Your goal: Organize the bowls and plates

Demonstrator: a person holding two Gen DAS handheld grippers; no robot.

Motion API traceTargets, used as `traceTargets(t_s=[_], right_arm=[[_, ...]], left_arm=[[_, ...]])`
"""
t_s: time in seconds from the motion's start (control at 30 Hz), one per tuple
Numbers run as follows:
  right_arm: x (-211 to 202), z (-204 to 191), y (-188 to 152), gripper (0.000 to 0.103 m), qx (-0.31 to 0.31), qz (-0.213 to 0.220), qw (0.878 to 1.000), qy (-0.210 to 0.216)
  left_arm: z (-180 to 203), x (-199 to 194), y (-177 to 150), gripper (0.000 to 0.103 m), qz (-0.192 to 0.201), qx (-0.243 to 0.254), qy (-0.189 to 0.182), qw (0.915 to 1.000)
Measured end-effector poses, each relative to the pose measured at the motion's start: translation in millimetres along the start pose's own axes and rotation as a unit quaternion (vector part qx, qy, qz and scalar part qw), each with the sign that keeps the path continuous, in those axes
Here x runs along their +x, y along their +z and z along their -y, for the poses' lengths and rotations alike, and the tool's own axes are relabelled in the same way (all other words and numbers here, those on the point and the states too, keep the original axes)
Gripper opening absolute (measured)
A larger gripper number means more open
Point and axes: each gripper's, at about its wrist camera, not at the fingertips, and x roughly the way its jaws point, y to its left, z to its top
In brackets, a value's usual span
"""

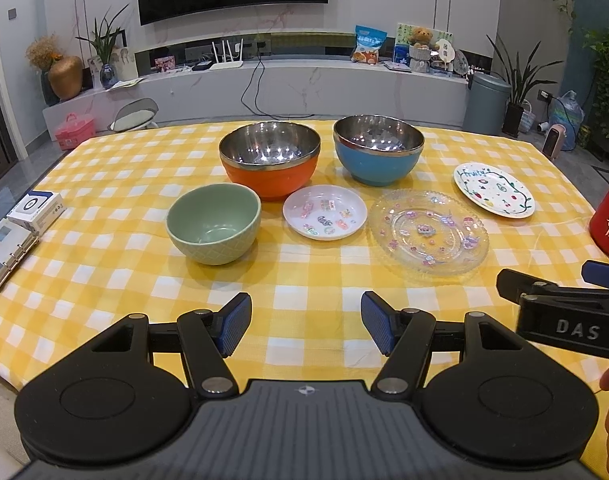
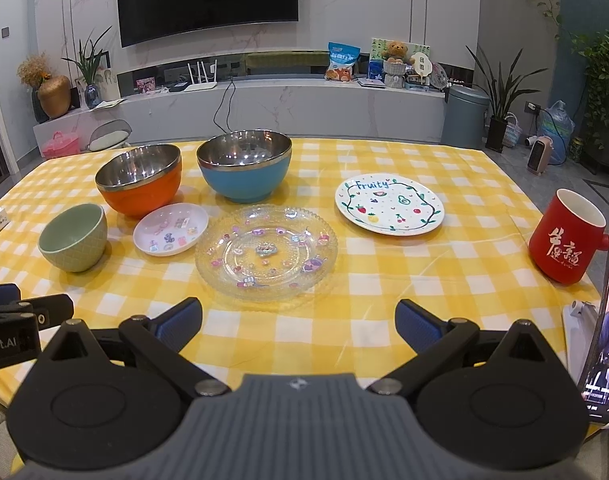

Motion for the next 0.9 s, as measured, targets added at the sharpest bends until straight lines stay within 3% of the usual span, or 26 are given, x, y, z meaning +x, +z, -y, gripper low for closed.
traceTargets(t_s=[0.23,0.43,0.67,0.9], right_arm=[[11.1,0.7,14.5,0.1,0.017,-0.008,1.0,0.018],[33.3,9.4,29.7,0.099,0.042,-0.017,0.999,0.013],[70.5,25.3,36.2,0.076,0.067,-0.017,0.997,0.017],[107.6,42.7,34.6,0.054,0.074,-0.019,0.997,0.025]], left_arm=[[-15.4,10.7,23.1,0.074,-0.015,-0.03,-0.019,0.9992],[-12.1,30.1,43.6,0.067,-0.013,-0.051,-0.052,0.9973],[2.0,73.4,51.1,0.05,-0.04,-0.086,-0.104,0.99],[9.9,112.9,45.6,0.047,-0.055,-0.118,-0.119,0.9842]])
